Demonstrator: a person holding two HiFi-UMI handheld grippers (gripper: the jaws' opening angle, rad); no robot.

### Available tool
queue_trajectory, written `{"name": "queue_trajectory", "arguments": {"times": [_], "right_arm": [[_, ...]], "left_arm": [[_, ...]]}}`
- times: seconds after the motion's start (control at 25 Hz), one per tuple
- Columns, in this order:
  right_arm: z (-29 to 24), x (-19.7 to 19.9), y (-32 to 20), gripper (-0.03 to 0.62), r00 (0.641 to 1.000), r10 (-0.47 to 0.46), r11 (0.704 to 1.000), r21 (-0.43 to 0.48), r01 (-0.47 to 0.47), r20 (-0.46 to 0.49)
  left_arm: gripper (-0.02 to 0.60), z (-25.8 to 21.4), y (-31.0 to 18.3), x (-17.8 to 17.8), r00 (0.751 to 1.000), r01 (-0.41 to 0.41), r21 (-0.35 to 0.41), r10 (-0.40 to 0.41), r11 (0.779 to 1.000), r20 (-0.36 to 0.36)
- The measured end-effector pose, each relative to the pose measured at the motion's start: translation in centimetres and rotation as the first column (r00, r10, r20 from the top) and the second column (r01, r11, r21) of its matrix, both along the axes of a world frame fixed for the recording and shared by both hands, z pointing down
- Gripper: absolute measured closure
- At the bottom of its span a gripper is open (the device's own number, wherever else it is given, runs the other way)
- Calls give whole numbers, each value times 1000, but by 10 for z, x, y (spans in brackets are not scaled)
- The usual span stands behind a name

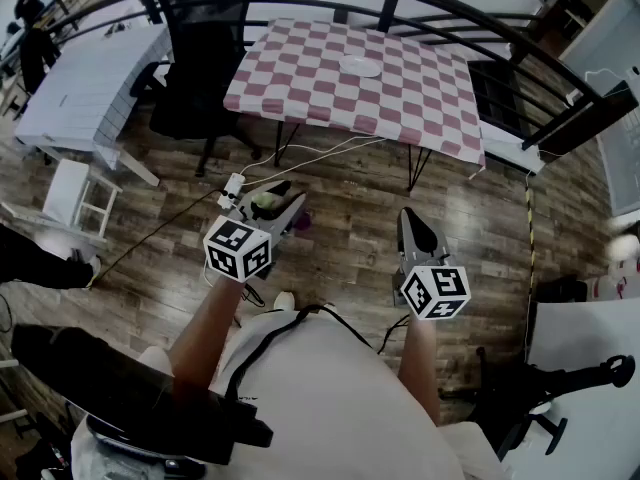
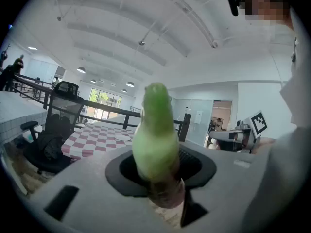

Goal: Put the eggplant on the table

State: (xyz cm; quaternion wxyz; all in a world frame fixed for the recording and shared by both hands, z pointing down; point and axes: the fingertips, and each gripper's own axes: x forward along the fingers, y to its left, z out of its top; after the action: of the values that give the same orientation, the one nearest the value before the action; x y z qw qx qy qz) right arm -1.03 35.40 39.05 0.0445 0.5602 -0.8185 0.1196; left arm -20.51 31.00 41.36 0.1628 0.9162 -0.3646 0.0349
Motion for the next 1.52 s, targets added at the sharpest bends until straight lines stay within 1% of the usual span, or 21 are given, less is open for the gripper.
{"name": "queue_trajectory", "arguments": {"times": [0.24, 0.56, 0.72, 0.8, 1.04, 1.24, 1.4, 1.52], "right_arm": [[0, -2, 5, 588, 1000, -4, 1000, 0, 4, -1], [0, -4, 10, 588, 1000, -14, 1000, -5, 14, -8], [-1, -10, 15, 588, 999, -52, 999, -3, 52, 9], [-2, -10, 17, 588, 998, -54, 999, 7, 54, 18], [2, -1, 30, 588, 992, -78, 997, 2, 78, 102], [10, 13, 35, 588, 995, -59, 998, -10, 60, 83], [9, 18, 42, 588, 992, -73, 997, -3, 73, 99], [7, 22, 47, 588, 992, -87, 996, 5, 87, 90]], "left_arm": [[422, 1, 8, 5, 1000, -19, -8, 19, 1000, -15], [422, -1, 13, 2, 1000, -14, -4, 14, 1000, -18], [422, -1, 16, 2, 1000, -15, -6, 15, 1000, -14], [422, 0, 18, 2, 1000, -16, -7, 16, 1000, -10], [422, 8, 29, 5, 1000, -15, -23, 15, 1000, -6], [422, 9, 34, 16, 1000, -22, -26, 23, 999, 6], [422, 6, 38, 28, 1000, -28, -29, 28, 999, -11], [422, 8, 43, 34, 1000, -22, -31, 21, 999, -7]]}}
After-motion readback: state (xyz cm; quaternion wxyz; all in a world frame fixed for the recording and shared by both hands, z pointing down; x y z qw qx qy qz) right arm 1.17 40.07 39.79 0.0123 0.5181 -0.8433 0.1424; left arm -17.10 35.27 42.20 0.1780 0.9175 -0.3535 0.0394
